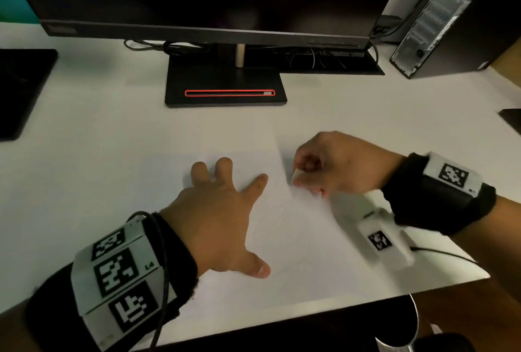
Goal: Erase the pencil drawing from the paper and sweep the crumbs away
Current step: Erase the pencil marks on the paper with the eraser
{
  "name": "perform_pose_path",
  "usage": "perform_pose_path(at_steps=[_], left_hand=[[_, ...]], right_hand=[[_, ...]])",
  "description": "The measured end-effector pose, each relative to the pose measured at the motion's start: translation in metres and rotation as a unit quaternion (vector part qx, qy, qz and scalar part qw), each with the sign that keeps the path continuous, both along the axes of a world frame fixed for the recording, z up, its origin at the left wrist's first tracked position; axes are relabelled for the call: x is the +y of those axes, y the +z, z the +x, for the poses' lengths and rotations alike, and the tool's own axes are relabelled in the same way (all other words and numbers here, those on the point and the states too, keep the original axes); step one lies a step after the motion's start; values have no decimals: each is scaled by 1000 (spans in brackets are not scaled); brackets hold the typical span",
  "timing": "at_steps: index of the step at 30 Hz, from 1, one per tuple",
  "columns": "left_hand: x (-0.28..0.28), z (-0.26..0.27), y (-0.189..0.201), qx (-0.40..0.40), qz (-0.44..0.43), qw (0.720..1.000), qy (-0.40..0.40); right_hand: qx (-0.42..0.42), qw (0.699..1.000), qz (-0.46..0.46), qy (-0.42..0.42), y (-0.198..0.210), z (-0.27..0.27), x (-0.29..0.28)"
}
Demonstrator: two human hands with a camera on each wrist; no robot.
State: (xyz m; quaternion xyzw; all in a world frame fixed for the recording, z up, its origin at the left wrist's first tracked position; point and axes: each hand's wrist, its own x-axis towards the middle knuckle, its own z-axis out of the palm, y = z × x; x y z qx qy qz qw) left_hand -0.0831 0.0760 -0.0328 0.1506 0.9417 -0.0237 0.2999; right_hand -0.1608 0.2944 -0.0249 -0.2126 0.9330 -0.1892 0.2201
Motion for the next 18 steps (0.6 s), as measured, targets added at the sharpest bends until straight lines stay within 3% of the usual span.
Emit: perform_pose_path(at_steps=[2, 7, 10, 14, 18], left_hand=[[0, 0, 0, 3, -2, 1000, -1], [-1, -1, 1, 2, 0, 1000, -5], [-1, -1, 1, 1, -4, 1000, -5], [0, -2, 0, -1, -9, 1000, -3], [0, -2, 0, 3, -10, 1000, -5]], right_hand=[[19, 999, -6, -27, 1, -6, 4], [-23, 999, 6, 30, 2, -1, -7], [14, 1000, 1, -16, 3, -11, -2], [-29, 999, -10, 21, 0, -5, -8], [11, 1000, -1, -21, 1, -15, 0]])
